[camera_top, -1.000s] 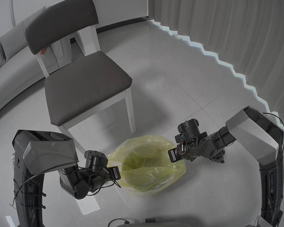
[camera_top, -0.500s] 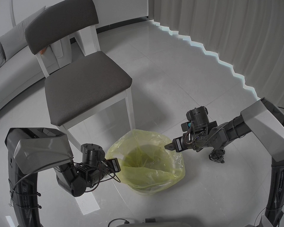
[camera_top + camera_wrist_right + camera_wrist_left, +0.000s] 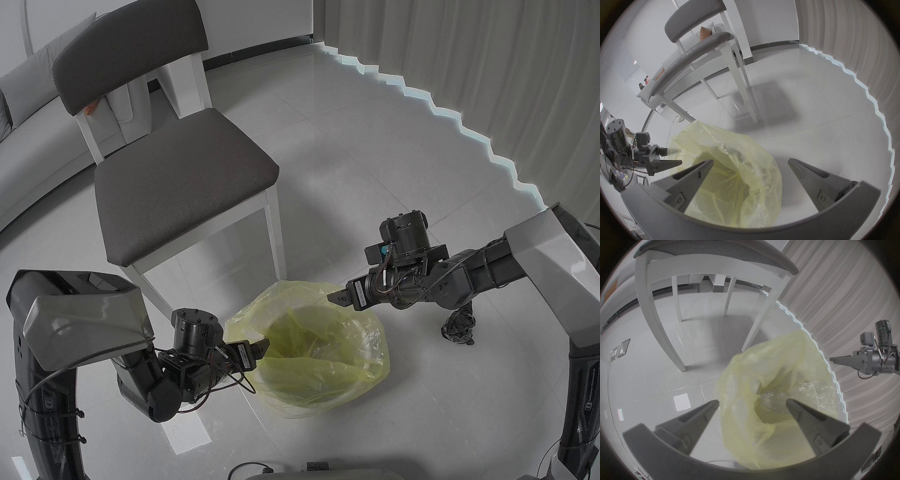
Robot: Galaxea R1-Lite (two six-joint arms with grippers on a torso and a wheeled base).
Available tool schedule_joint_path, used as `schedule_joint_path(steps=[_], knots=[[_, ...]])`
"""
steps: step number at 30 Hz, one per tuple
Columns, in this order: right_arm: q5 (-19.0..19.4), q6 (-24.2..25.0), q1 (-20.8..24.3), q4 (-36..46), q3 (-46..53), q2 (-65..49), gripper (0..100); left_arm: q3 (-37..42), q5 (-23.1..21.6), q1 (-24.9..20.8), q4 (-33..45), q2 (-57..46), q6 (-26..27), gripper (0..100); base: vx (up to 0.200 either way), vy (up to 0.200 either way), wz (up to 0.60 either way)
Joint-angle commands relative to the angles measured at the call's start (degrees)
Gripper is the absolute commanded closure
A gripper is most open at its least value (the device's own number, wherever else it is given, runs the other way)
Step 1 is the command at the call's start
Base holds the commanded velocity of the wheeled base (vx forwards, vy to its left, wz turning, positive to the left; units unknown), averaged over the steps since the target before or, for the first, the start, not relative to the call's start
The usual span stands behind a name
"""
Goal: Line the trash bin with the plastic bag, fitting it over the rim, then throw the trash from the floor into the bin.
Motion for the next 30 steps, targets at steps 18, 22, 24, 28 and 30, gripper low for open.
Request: schedule_joint_path(steps=[18, 22, 24, 28, 30], knots=[[0.6, -1.5, -1.0, 0.6, -9.9, 11.3, 100, 3.4, 0.6, 0.4, -4.4, -1.0, 0.2, 0, 0.000, 0.000, 0.00], [0.6, -2.1, -1.4, 0.8, -9.3, 8.7, 100, 4.4, 0.6, 0.7, -6.2, -1.0, 0.3, 0, 0.000, 0.000, 0.00], [0.7, -3.6, -1.5, 1.0, -8.6, 8.2, 0, 4.5, 0.6, 0.8, -6.7, -1.0, 0.3, 0, 0.000, 0.000, 0.00], [0.6, -3.8, -1.4, 0.9, -8.2, 8.1, 0, 5.2, 0.6, 0.8, -7.0, -0.9, 0.3, 0, 0.000, 0.000, 0.00], [0.6, -3.7, -1.1, 0.8, -6.7, 6.8, 0, 5.3, 0.6, 0.8, -7.0, -0.9, 0.3, 0, 0.000, 0.000, 0.00]])
